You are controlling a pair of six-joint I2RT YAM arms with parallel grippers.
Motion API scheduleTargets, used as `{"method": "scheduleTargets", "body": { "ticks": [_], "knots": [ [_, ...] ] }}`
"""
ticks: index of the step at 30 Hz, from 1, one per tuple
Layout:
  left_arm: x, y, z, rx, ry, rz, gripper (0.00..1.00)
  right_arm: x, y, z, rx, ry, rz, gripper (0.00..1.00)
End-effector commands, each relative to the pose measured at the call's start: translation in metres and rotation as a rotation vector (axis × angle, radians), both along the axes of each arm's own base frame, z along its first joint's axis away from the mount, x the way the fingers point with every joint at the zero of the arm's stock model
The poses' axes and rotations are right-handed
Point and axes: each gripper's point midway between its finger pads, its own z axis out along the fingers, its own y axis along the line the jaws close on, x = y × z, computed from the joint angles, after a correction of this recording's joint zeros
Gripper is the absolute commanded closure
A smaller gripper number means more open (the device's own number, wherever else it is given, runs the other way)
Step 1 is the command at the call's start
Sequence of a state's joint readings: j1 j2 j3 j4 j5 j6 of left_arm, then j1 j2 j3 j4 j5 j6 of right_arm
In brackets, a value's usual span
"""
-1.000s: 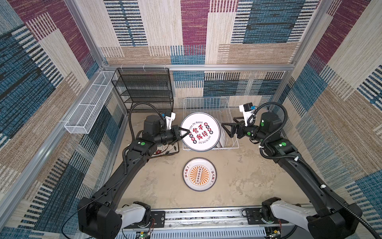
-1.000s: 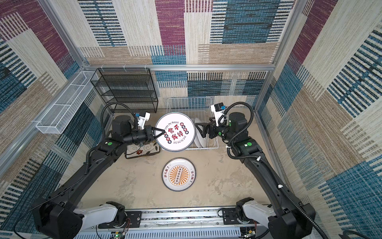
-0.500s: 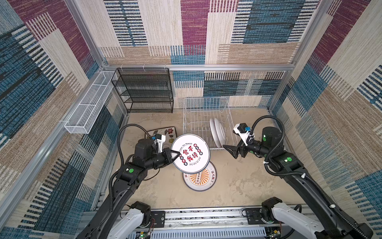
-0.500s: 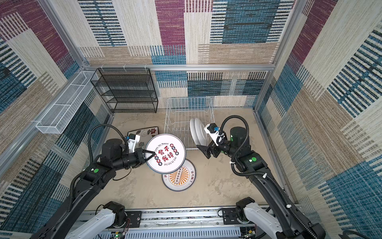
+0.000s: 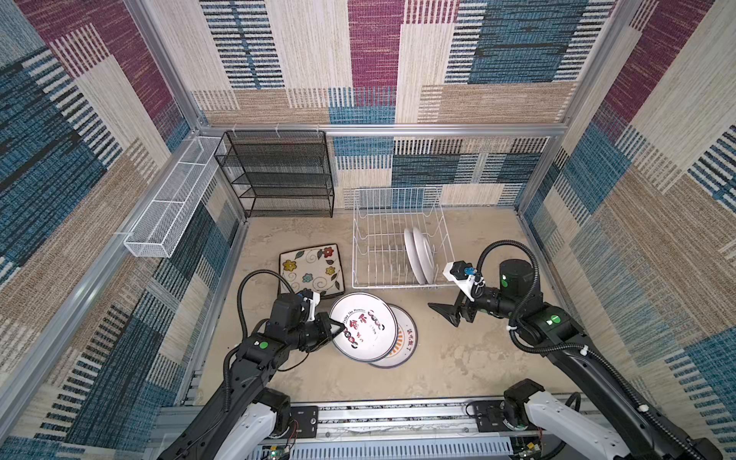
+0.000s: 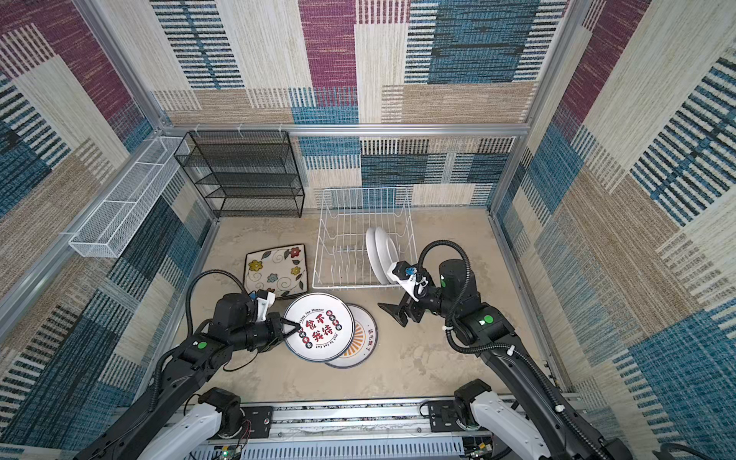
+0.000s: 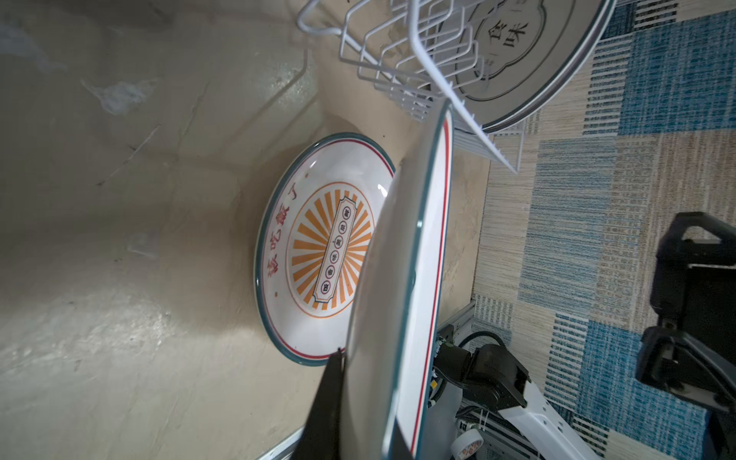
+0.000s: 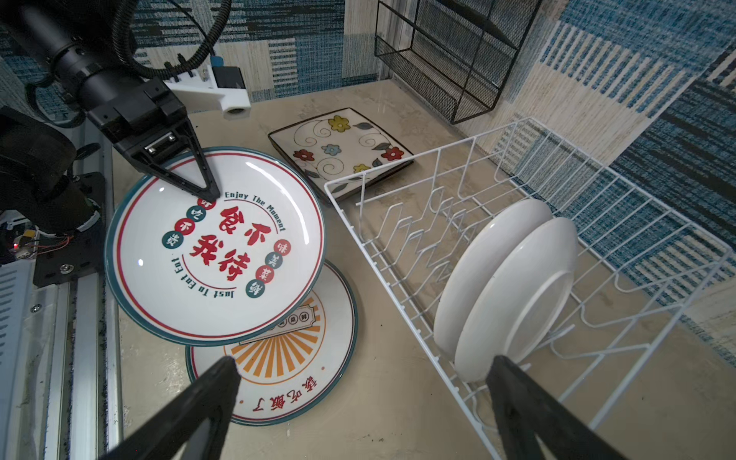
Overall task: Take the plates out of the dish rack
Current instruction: 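Lower the red-lettered plate flat onto the sunburst plate with the left gripper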
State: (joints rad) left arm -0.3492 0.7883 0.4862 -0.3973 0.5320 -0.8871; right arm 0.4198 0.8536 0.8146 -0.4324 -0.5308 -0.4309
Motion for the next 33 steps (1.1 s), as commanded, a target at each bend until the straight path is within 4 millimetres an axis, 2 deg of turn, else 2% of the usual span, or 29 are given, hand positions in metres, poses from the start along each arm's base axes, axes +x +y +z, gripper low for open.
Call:
{"method": "scheduleTargets", "body": {
  "ticks": [1, 9, 22, 29, 33],
  "knots": [
    [0.008, -0.01, 0.002, -0.055, -0.032, -0.011, 1.0, 0.003, 0.002, 0.002, 0.006, -0.02, 0.008, 0.01],
    [0.011, -0.022, -0.019, -0.007, 0.014, -0.058, 1.0, 0.008, 0.004, -0.009, -0.007, 0.004, 0.001, 0.01],
    [0.021, -0.046, -0.041, 0.034, 0.048, -0.112, 0.99, 0.013, 0.009, -0.005, 0.019, 0.01, 0.008, 0.01],
    [0.026, -0.05, -0.039, 0.051, 0.037, -0.126, 0.82, 0.015, 0.011, -0.009, 0.012, 0.042, 0.009, 0.01],
    [0.027, -0.053, -0.041, 0.056, 0.046, -0.149, 0.76, 0.018, 0.011, -0.008, 0.02, 0.047, -0.002, 0.01]
  ]
}}
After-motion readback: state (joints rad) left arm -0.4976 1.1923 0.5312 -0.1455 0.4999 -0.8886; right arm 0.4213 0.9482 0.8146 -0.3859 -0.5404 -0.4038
